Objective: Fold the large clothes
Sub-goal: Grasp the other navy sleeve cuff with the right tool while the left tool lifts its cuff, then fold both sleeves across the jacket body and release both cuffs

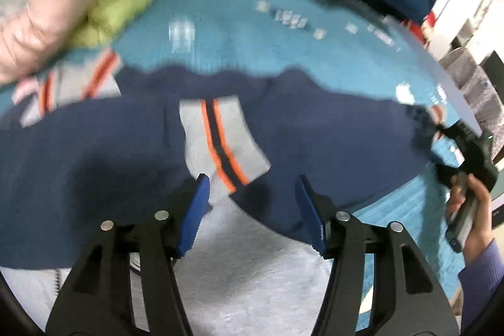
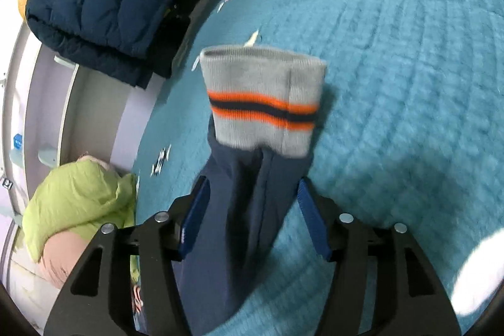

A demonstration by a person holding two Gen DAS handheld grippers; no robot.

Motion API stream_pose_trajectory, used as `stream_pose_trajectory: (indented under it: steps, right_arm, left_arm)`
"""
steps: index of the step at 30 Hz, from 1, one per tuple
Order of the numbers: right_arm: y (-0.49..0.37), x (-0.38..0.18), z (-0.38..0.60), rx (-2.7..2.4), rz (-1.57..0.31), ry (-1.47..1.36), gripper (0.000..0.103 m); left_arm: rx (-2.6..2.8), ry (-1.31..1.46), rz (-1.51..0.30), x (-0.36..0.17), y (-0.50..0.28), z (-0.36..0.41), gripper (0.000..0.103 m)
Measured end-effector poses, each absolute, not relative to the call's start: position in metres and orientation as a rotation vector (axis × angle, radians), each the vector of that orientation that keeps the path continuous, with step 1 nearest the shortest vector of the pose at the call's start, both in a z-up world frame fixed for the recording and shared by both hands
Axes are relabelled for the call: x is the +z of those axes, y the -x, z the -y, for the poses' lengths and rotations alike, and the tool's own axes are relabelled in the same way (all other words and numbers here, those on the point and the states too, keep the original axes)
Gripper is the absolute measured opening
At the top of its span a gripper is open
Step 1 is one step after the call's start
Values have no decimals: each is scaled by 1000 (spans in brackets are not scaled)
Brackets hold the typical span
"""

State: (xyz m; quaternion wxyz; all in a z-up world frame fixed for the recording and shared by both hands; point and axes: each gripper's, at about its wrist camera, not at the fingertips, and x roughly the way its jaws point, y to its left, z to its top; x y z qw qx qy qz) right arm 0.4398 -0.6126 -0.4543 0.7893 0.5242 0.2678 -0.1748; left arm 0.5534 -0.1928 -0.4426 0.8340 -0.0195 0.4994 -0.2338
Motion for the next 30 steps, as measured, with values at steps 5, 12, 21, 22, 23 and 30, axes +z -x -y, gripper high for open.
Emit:
stream_pose_trajectory:
  steps: [5,12,21,22,23,30]
  right_arm:
    - [-451,-427,601,-369,-582,-1007,12]
    - [-477,-310,481,-138,-508,-610,11]
    - [-524,-249,272,209,-519,-515,11]
    - [-529,-251,254,235,-535,-511,11]
    - [-534,-256,232,260,-554,-509,11]
    - [-565,-330,93,357,-732,-463,11]
  left_arm:
    - [-493,16,-1103,-459,-559,210,60]
    - [-543,146,-1053,-426,-561,179,60]
    - [-263,112,-985,-382,-552,39,62]
    - [-231,123,-984,-381,-552,16,62]
    - [-187,128,-983,-381,-551,-9,62]
    - [14,151,-992,-386,-535,-130,62]
